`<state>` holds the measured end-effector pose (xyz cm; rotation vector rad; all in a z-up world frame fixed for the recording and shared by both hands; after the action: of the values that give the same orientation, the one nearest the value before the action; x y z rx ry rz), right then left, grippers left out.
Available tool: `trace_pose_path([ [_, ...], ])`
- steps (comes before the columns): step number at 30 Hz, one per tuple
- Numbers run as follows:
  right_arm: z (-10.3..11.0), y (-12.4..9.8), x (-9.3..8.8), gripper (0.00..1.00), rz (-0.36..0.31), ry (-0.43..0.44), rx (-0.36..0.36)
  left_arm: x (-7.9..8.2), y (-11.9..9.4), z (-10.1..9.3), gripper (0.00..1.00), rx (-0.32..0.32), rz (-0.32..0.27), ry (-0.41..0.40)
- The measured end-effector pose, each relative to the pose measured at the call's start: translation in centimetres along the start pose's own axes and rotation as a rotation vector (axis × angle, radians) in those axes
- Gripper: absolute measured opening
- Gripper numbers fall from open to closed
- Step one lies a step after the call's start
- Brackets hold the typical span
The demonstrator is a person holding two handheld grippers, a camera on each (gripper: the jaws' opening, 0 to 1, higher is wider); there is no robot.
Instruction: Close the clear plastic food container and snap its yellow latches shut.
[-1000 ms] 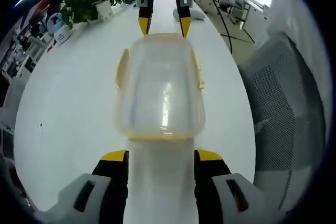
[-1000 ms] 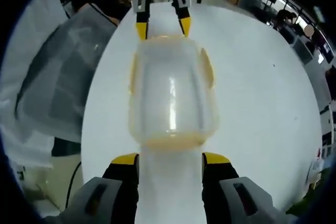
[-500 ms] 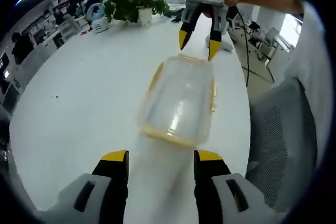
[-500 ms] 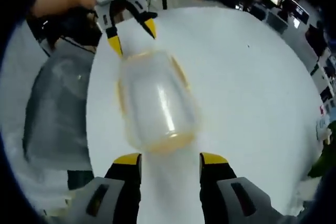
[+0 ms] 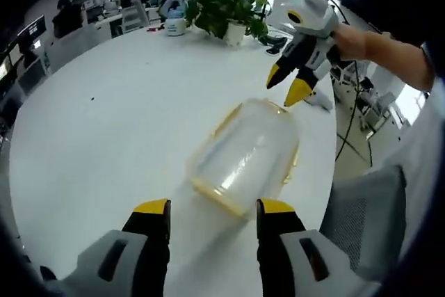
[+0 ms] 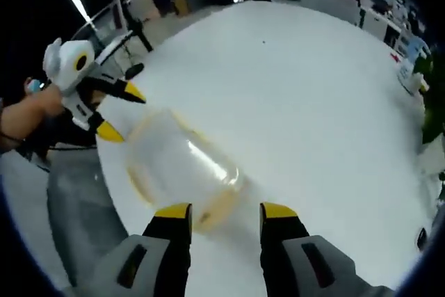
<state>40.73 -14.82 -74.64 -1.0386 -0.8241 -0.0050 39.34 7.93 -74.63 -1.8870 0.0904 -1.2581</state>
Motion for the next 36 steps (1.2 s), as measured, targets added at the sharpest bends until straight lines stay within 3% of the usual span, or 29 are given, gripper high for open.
trace_pose_path([
  [1, 0.0, 0.1, -0.2, 0.37, 0.003, 0.017, -0.011, 0.2, 0.2, -0.1, 0.5, 0.003, -0.021, -0.033],
  [9, -0.1, 0.6, -0.4, 0.37, -0.011, 0.135, -0.083, 0.2, 1.0, -0.3, 0.5, 0.06, -0.026, -0.197],
  [12, 0.4, 0.9, -0.2, 0.39, -0.04, 0.213, -0.066, 0.0, 1.2, -0.5, 0.5, 0.081, -0.025, -0.268],
  [15, 0.6, 1.1, -0.4, 0.38, -0.034, 0.23, -0.075, -0.4, 1.6, -0.9, 0.5, 0.087, -0.024, -0.349],
  [19, 1.0, 1.3, -0.7, 0.38, -0.034, 0.295, -0.068, -0.8, 1.8, -1.1, 0.5, 0.099, -0.019, -0.394],
  [23, 1.2, 1.7, -1.1, 0.37, -0.023, 0.304, -0.07, -1.1, 1.9, -1.1, 0.49, 0.109, -0.008, -0.43],
  [26, 1.5, 1.8, -1.1, 0.34, -0.029, 0.333, -0.053, -1.0, 1.9, -1.3, 0.41, 0.097, -0.015, -0.473],
  [29, 1.7, 2.0, -1.0, 0.31, -0.033, 0.342, -0.044, -0.9, 2.1, -1.5, 0.36, 0.077, -0.023, -0.481],
  [36, 1.9, 1.9, -1.1, 0.29, -0.035, 0.352, -0.048, -0.7, 2.2, -1.9, 0.34, 0.08, -0.002, -0.476],
])
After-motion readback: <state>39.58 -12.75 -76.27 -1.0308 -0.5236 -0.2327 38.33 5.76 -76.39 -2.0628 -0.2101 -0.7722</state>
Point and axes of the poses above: the point that each gripper's makers call its tool centre point, and the gripper's own axes: y roughly forward along the fingers, z roughly to its left, x roughly out of its top, the point moved 4 cm from there along -y, roughly backward along the fingers, and after that the axes turned 11 degrees about -z, right-handed, at the moved point
